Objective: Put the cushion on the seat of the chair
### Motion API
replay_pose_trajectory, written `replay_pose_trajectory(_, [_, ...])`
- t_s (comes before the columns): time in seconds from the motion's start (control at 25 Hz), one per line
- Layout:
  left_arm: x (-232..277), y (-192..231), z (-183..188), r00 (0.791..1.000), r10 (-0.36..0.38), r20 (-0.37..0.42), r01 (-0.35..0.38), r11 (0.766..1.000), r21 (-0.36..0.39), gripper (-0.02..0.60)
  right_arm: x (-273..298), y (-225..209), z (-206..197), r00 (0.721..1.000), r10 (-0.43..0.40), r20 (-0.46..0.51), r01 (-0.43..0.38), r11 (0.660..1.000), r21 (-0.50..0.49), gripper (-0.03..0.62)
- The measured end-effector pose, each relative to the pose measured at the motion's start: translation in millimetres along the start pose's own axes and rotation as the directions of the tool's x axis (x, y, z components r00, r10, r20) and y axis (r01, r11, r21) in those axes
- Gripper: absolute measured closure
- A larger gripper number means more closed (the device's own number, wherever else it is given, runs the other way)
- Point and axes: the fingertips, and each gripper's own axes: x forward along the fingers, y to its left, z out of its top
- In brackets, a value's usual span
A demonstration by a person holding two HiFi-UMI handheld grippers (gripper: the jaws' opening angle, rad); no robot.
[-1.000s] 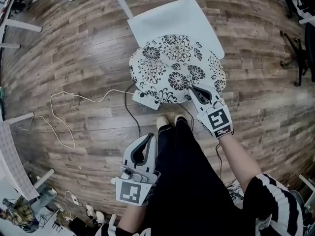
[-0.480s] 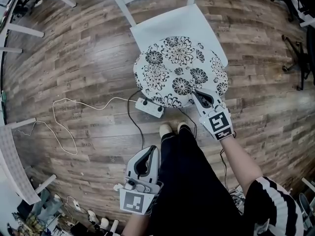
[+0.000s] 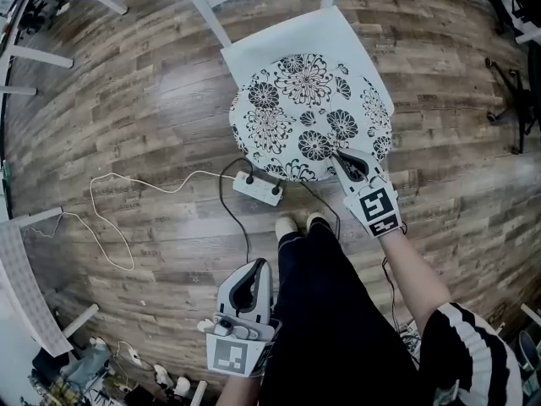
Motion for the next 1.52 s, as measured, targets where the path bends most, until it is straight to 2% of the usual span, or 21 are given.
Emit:
replay_pose_trajectory(0.36, [-1.0,3.1,-5.4,1.0,0.021,0.001,-0.021,1.0,-0.018,0.575,12.5,-13.0,-10.0,1.0,-0.02,-0.023,0.019,0.999,-0.027,0.563])
replay_pose_trajectory(0.88, [6.5,12.6,-0.7,0.998,0.061,-0.004,-0.061,0.997,-0.044,0.575,38.8,-38.8,-12.0,0.998,-0.036,-0.047,0.036,0.999,-0.006,0.563])
replay_pose_trajectory(1.52, [18.5,15.6,-2.6,0.997,0.075,-0.016,-0.076,0.995,-0.068,0.575,69.4,-70.5,-7.2,0.997,-0.057,-0.054,0.057,0.998,0.006,0.563])
